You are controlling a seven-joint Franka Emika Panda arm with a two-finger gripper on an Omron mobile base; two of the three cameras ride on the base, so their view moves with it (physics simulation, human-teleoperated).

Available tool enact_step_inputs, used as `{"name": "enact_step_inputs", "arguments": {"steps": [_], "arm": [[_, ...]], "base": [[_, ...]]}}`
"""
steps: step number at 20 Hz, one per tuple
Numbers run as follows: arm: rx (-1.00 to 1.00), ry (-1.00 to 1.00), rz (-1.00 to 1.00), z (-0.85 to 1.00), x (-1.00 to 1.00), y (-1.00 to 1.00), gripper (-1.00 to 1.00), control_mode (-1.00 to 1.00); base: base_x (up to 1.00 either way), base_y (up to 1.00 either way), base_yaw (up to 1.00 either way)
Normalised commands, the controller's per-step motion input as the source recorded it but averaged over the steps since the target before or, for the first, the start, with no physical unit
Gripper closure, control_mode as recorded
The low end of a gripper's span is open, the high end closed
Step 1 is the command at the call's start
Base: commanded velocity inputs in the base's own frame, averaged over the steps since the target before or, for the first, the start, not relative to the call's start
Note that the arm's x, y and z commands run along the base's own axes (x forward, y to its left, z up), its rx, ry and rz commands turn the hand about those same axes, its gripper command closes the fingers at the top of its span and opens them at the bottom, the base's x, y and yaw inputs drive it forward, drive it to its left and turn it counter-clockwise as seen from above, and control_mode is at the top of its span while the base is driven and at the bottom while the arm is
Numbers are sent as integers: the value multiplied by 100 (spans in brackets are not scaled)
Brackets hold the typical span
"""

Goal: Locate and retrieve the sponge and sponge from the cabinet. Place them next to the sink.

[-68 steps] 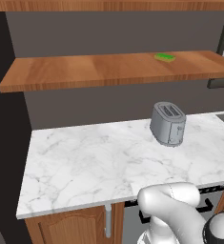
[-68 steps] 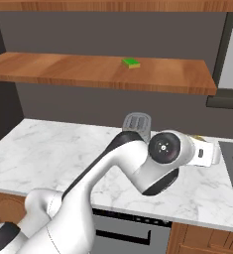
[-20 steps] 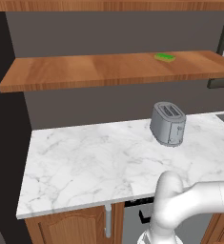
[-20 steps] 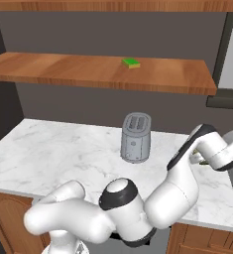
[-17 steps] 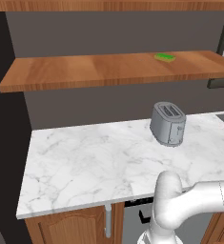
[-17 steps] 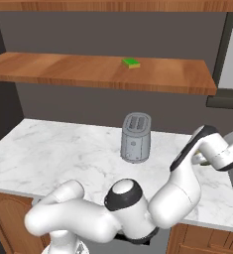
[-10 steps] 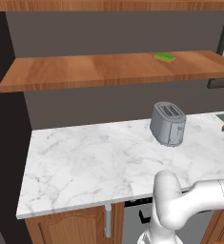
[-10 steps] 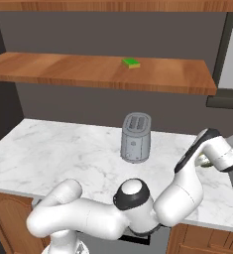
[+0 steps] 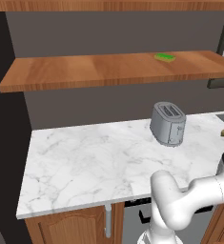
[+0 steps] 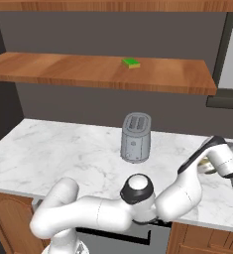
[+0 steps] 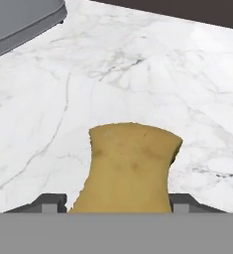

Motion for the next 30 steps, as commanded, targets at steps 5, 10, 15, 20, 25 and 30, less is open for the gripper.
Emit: {"name": "enact_step_inputs", "arguments": {"steps": [5, 10, 15, 20, 25, 30], "arm": [[2, 0, 4, -47, 15, -36, 100, -100], [2, 0, 2, -17, 7, -11, -100, -100], [0, 0, 0, -1, 0, 0, -100, -100], [0, 0, 0, 0, 0, 0, -100, -100], [0, 0, 0, 0, 0, 0, -100, -100], [-1, 0, 0, 4, -1, 0, -100, -100]], "base": [[0, 0, 0], [0, 0, 0], [0, 0, 0], [0, 0, 0], [0, 0, 0], [0, 0, 0]]}}
